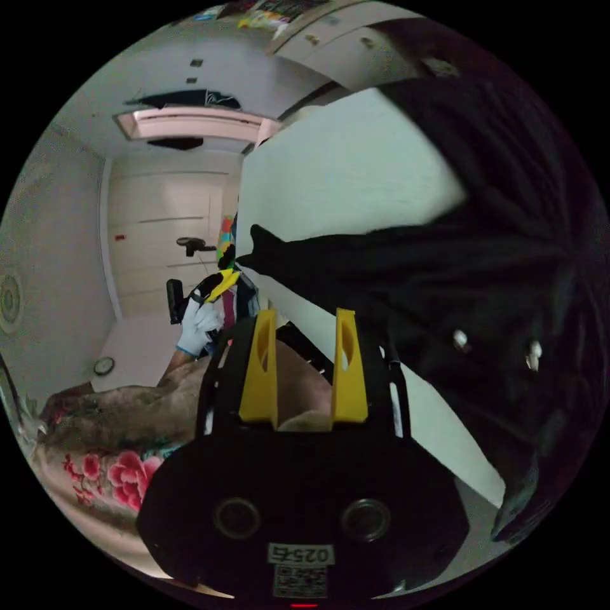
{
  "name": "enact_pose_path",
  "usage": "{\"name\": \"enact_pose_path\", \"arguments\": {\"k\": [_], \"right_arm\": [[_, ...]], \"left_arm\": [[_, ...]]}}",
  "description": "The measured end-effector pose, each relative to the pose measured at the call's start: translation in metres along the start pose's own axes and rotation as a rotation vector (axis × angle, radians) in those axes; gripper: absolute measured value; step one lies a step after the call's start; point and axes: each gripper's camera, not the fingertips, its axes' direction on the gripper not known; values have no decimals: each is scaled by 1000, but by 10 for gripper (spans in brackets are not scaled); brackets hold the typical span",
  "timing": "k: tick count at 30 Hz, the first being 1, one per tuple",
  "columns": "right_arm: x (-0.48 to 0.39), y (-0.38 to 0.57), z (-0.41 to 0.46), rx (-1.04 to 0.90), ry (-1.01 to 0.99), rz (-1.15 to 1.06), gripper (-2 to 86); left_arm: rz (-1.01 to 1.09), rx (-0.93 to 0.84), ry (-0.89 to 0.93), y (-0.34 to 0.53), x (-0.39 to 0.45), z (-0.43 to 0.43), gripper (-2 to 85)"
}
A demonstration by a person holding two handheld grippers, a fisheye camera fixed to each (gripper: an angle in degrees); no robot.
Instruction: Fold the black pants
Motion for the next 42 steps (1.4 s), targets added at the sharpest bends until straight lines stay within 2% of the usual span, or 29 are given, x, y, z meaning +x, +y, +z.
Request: {"name": "enact_pose_path", "arguments": {"k": [3, 5, 9, 12, 19, 24, 26, 30, 35, 37, 40, 42], "right_arm": [[-42, -31, 42, -56, 118, -152, 133], [-70, -53, 81, -125, 201, -255, 132], [-91, -78, 131, -216, 229, -313, 132], [-104, -89, 158, -242, 284, -367, 132], [-126, -102, 186, -216, 364, -551, 134], [-126, -120, 205, -278, 397, -602, 134], [-130, -121, 220, -345, 482, -661, 46], [-146, -108, 211, -360, 519, -748, -2], [-166, -86, 150, -329, 465, -796, -8], [-172, -86, 135, -316, 452, -801, -8], [-182, -91, 123, -314, 443, -820, -8], [-188, -94, 123, -349, 423, -849, -8]], "left_arm": [[68, -34, -82, -6, -24, -23, 59], [131, -61, -44, -18, -32, -33, 61], [225, -131, -25, -41, -33, -40, 60], [319, -190, -18, -53, -29, -42, 5], [421, -142, 112, -58, -21, -97, -9], [469, -114, 339, -62, -24, -147, -8], [548, -99, 408, -64, -15, -172, -5], [679, -75, 389, -67, 2, -199, 15], [884, 6, 554, -73, 4, -222, 159], [963, -1, 590, -73, 7, -220, 178], [1068, -111, 672, -75, 22, -210, 173], [1101, -180, 671, -80, 30, -200, 107]]}}
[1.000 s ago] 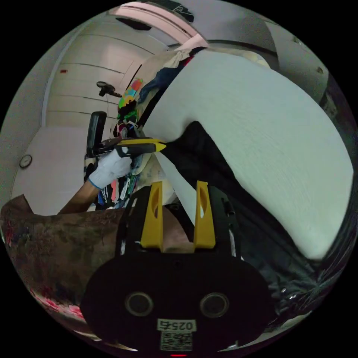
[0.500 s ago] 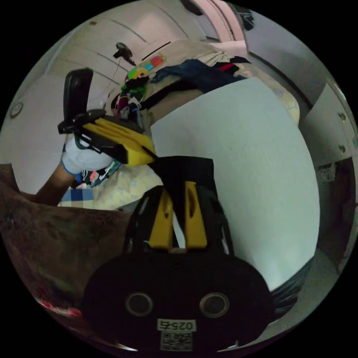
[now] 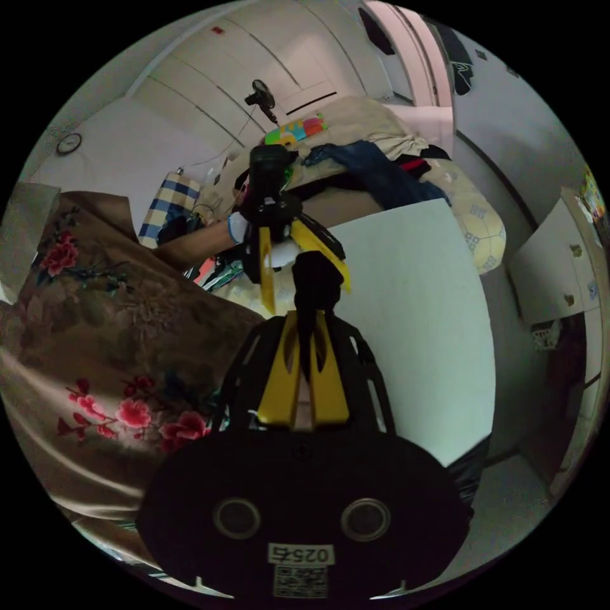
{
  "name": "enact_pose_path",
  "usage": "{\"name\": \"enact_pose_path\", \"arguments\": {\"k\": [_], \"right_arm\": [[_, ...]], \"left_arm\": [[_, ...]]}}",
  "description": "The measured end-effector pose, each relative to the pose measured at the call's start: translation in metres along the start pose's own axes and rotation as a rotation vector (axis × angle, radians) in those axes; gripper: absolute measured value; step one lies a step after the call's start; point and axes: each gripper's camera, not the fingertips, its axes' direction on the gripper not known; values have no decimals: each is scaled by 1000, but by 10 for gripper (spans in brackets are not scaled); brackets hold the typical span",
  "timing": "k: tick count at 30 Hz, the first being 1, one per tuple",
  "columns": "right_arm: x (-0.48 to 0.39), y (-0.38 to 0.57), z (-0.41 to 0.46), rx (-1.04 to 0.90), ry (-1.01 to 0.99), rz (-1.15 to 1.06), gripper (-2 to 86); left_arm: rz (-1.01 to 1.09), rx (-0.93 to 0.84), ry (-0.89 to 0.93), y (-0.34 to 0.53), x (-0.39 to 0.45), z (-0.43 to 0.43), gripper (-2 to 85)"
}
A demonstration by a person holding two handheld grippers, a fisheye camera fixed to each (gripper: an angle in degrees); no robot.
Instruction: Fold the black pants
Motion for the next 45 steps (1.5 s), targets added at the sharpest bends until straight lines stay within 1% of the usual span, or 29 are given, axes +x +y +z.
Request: {"name": "enact_pose_path", "arguments": {"k": [1, 2, 4, 6, 7, 8, 9, 11, 14, 16, 17, 19, 21, 26, 28, 29, 30, 31, 33, 34, 35, 36, 37, 39, 40, 42, 43, 44, 45], "right_arm": [[0, -6, -1, -14, 3, -12, -8], [1, -12, 0, -21, 13, -23, -7], [7, -24, 2, -31, 57, -11, -6], [19, -37, 4, -6, 128, 38, -3], [31, -44, 6, 11, 164, 80, -4], [48, -49, 9, 25, 205, 151, -6], [57, -51, 11, 29, 213, 190, -7], [93, -46, 21, 39, 240, 355, -9], [119, -18, 43, 6, 165, 530, -10], [119, 7, 58, -37, 165, 603, -10], [116, 26, 67, -79, 211, 661, -9], [110, 57, 80, -147, 252, 751, -10], [101, 88, 88, -189, 270, 855, -10], [72, 160, 93, -235, 371, 1158, -10], [67, 177, 98, -243, 397, 1251, -10], [65, 185, 105, -282, 375, 1290, -10], [60, 183, 100, -204, 423, 1270, -10], [55, 184, 102, -247, 486, 1289, -10], [47, 182, 110, -389, 597, 1295, -10], [38, 182, 122, -513, 710, 1283, -10], [25, 182, 133, -586, 806, 1243, -10], [18, 182, 137, -604, 848, 1228, -10], [4, 179, 141, -594, 921, 1190, -10], [-11, 176, 138, -572, 929, 1160, -10], [-20, 178, 126, -501, 895, 1195, -10], [-33, 191, 94, -367, 862, 1325, -9], [-45, 207, 66, -230, 822, 1433, -9], [-64, 224, 33, -49, 776, 1511, -9], [-75, 234, 17, 52, 755, 1539, -9]], "left_arm": [[-1, -42, 57, -4, -8, 4, 40], [-55, -65, 140, -6, -21, 5, 3], [-153, -52, 226, -4, -41, 2, -6], [-263, -13, 147, 5, -56, -7, -9], [-361, -19, 84, 15, -67, -12, -10], [-457, -27, 15, 26, -79, -16, -11], [-500, -34, -21, 32, -84, -16, -11], [-711, -35, -120, 63, -114, -14, -11], [-914, -43, -141, 100, -149, -2, -12], [-948, -104, -191, 113, -161, 8, -12], [-936, -134, -220, 118, -164, 14, -11], [-938, -100, -223, 123, -166, 14, -11], [-936, -120, -271, 122, -165, 15, -12], [-870, -302, -501, 109, -156, 29, -13], [-835, -336, -554, 108, -156, 38, -13], [-822, -349, -566, 109, -160, 42, -14], [-821, -355, -564, 110, -162, 44, -14], [-818, -363, -554, 112, -168, 47, -14], [-824, -357, -545, 118, -176, 50, -14], [-843, -337, -530, 124, -182, 51, -15], [-868, -312, -519, 132, -187, 52, -14], [-878, -297, -514, 136, -188, 52, -14], [-890, -280, -513, 142, -191, 55, -11], [-901, -261, -540, 150, -192, 58, -2], [-926, -219, -585, 154, -190, 55, 4], [-913, -106, -611, 153, -179, 48, 6], [-868, -34, -631, 145, -169, 47, 8], [-799, -14, -620, 132, -160, 53, 12], [-762, -15, -614, 124, -157, 60, 15]]}}
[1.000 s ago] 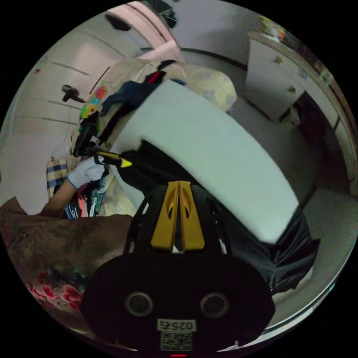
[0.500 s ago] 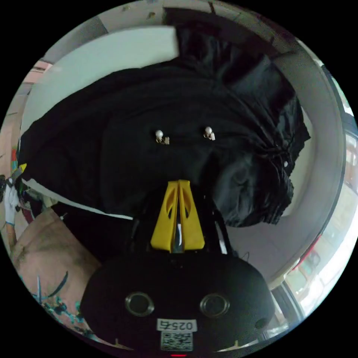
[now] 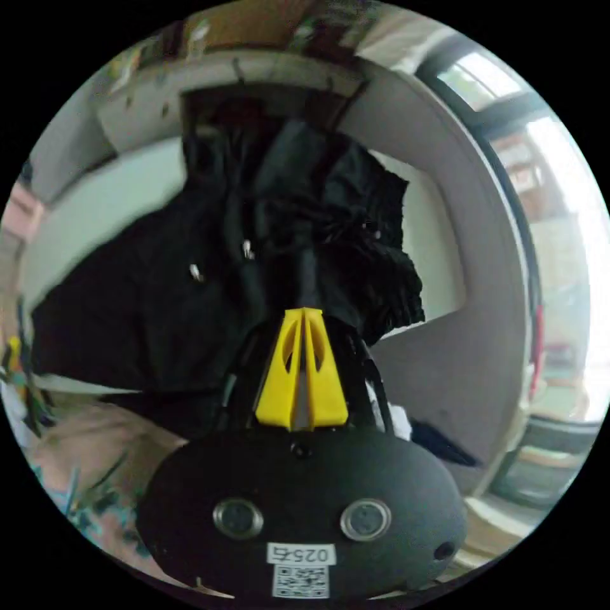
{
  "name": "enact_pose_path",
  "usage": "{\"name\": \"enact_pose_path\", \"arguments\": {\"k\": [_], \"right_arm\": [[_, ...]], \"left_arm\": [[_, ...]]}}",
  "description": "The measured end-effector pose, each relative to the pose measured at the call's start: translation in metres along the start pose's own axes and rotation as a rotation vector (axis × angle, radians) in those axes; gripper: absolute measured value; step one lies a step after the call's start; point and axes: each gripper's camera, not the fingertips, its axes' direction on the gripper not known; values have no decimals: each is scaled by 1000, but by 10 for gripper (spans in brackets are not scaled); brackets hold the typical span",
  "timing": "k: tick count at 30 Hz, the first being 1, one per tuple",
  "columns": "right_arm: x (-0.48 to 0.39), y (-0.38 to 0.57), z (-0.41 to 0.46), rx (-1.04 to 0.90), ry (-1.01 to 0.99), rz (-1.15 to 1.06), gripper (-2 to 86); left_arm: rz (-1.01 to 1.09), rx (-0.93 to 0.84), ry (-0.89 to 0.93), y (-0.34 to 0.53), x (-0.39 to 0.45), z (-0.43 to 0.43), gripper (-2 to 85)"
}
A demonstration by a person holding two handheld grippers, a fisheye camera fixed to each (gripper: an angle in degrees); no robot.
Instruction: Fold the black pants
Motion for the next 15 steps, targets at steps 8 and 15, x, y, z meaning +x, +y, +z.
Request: {"name": "enact_pose_path", "arguments": {"k": [8, 15], "right_arm": [[176, 113, -174, 713, -210, 469, 72], [258, 119, -154, 958, -107, 544, 71]], "left_arm": [[659, -325, 282, -27, 214, 162, 40], [1062, -583, 380, 46, 390, 323, 42]]}}
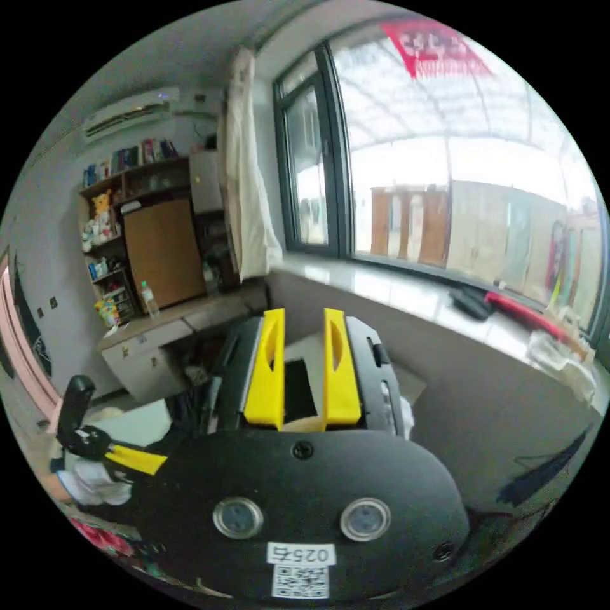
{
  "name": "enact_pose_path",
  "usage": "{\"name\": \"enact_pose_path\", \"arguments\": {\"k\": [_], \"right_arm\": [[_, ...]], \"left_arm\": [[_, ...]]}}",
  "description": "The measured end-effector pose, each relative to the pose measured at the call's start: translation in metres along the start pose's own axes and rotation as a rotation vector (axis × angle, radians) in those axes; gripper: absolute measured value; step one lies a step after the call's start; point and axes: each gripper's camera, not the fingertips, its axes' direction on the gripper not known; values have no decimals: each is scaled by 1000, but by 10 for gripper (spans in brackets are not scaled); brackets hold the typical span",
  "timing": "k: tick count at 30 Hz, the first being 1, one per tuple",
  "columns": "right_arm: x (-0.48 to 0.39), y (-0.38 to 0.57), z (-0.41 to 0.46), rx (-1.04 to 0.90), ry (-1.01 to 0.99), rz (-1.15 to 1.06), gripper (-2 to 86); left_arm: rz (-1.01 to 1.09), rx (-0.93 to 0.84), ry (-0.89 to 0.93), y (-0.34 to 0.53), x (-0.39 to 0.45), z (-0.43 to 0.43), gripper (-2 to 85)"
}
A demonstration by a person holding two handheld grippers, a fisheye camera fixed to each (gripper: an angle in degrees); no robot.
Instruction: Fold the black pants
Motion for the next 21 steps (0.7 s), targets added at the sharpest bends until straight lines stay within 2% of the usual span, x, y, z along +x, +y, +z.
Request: {"name": "enact_pose_path", "arguments": {"k": [2, 3, 5, 7, 10, 16, 18, 21], "right_arm": [[49, -9, 67, -339, -105, 16, 44], [61, -9, 85, -419, -143, 10, 46], [104, -7, 149, -626, -350, 10, 60], [127, -14, 190, -720, -452, -3, 78], [148, -29, 259, -841, -569, 17, 99], [127, -36, 368, -1111, -721, -16, 143], [118, -42, 375, -1092, -748, 3, 135], [102, -47, 376, -1055, -666, -19, 84]], "left_arm": [[38, -76, -26, -47, 8, 70, 52], [36, -98, -47, -58, 8, 87, 56], [-39, -169, -71, -93, 2, 145, 63], [-83, -190, -58, -111, 1, 176, 66], [-72, -315, -166, -126, 8, 225, 70], [-89, -458, -297, -132, 0, 284, 62], [-111, -478, -315, -136, -5, 293, 53], [-152, -520, -376, -139, -17, 306, 19]]}}
